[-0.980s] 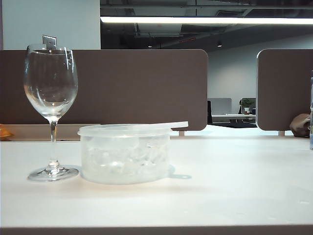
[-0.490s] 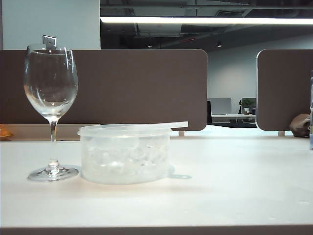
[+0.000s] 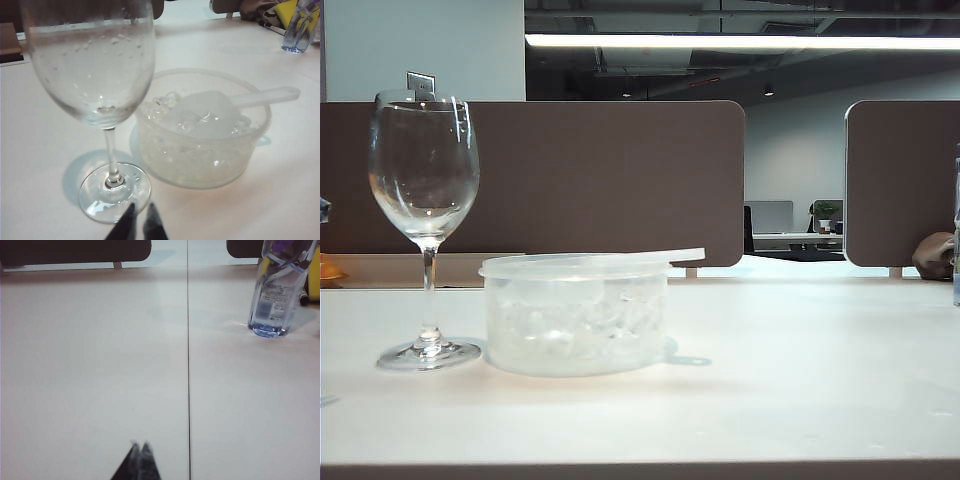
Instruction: Pick up an ice shovel filled with ice cubes and pour the ice from the shovel into the glass.
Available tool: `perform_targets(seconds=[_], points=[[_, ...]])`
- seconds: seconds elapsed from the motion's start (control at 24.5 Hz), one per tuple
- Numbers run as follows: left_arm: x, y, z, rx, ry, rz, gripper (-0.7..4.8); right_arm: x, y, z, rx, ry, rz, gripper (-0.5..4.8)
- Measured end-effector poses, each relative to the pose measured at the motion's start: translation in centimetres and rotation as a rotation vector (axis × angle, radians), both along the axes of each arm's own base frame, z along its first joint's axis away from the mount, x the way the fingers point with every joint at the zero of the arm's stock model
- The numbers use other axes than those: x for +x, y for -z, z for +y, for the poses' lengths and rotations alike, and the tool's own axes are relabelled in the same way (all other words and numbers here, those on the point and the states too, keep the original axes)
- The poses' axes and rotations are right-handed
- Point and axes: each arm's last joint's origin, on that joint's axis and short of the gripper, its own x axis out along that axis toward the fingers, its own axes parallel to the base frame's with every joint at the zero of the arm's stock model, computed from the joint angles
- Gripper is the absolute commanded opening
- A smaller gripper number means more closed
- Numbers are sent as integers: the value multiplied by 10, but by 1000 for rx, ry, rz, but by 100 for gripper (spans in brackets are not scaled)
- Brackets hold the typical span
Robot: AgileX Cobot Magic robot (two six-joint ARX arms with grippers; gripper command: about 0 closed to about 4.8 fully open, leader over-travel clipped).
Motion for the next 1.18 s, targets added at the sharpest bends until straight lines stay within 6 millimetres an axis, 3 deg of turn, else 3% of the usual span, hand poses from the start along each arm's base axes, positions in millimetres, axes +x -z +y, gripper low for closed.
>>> perform_targets(seconds=[0.45,0.61,0.78,0.82,0.94,1.06,1.18], points=[[0,0,0,0,0,0,29,0,0,0,55,9,6,-1],[0,0,0,0,0,0,29,0,0,1,350,26,47,-1],[0,0,0,0,0,0,29,-1,-9,7,780,-144,112,-2],[0,0,0,0,0,0,29,-1,-14,9,931,-181,116,-3],[0,0,0,0,0,0,29,-4,-43,7,1089,-244,-60,-3],[0,0,0,0,0,0,29,-31,-117,1,973,-269,-383,-3],[0,0,0,0,0,0,29,-53,-150,-1,763,-221,-457,-1]])
